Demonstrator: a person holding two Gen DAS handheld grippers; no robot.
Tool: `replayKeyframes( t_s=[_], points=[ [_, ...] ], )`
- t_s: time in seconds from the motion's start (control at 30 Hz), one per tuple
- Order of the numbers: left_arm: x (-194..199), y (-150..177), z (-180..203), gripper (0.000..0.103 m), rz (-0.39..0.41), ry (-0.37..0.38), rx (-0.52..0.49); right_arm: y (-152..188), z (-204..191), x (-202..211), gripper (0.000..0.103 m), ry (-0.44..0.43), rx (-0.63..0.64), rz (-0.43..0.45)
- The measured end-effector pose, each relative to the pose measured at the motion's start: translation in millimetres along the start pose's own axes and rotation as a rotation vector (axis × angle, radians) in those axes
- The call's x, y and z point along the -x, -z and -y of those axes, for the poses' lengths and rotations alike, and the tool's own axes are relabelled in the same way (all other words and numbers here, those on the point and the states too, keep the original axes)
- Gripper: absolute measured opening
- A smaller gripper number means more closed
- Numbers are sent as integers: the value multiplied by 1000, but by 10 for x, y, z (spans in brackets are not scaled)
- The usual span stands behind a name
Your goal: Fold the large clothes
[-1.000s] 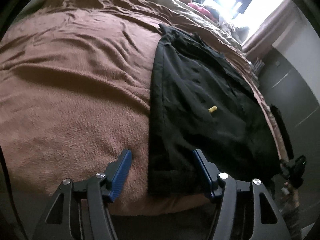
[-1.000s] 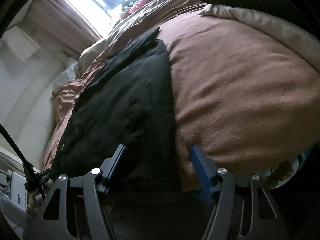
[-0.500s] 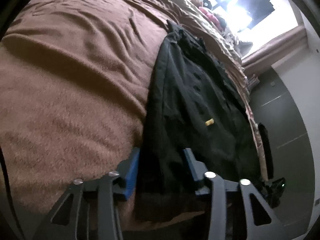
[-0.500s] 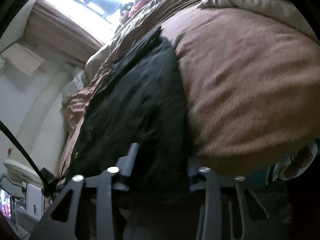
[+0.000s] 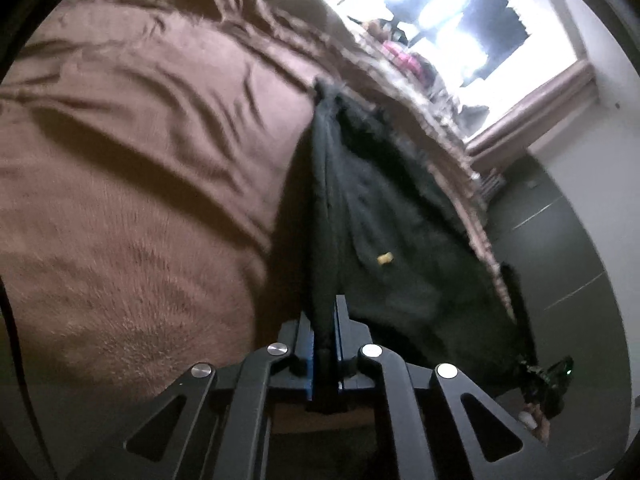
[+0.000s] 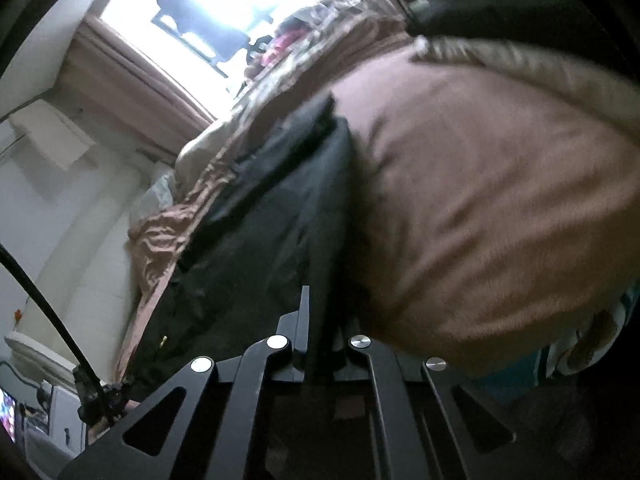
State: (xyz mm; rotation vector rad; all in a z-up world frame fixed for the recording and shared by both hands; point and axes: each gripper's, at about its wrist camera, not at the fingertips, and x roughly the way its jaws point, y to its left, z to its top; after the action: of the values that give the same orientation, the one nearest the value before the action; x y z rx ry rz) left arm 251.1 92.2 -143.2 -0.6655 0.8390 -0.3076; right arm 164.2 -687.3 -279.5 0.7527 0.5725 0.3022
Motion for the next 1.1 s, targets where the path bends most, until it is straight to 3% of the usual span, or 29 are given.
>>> replayKeyframes(
  t_s=[0.27,0.47,0.63,0.83,1.1],
  points=[
    [573,-89,303,6,111,47,-18,1,-343,586,0,-103,62,81],
    [1148,22,486,6,166,62,-18,114,-488,1034,0,-110,99,95],
    [1620,311,566,6,225,24,-26,273,-553,1439,0,-136,120,117],
    [2049,725,538,6,264,35,-5,630,-475,1783,0,-145,117,116],
    [2119,1094,500,6,249,8,-9,873,-388,1920,0,-115,105,91]
  ],
)
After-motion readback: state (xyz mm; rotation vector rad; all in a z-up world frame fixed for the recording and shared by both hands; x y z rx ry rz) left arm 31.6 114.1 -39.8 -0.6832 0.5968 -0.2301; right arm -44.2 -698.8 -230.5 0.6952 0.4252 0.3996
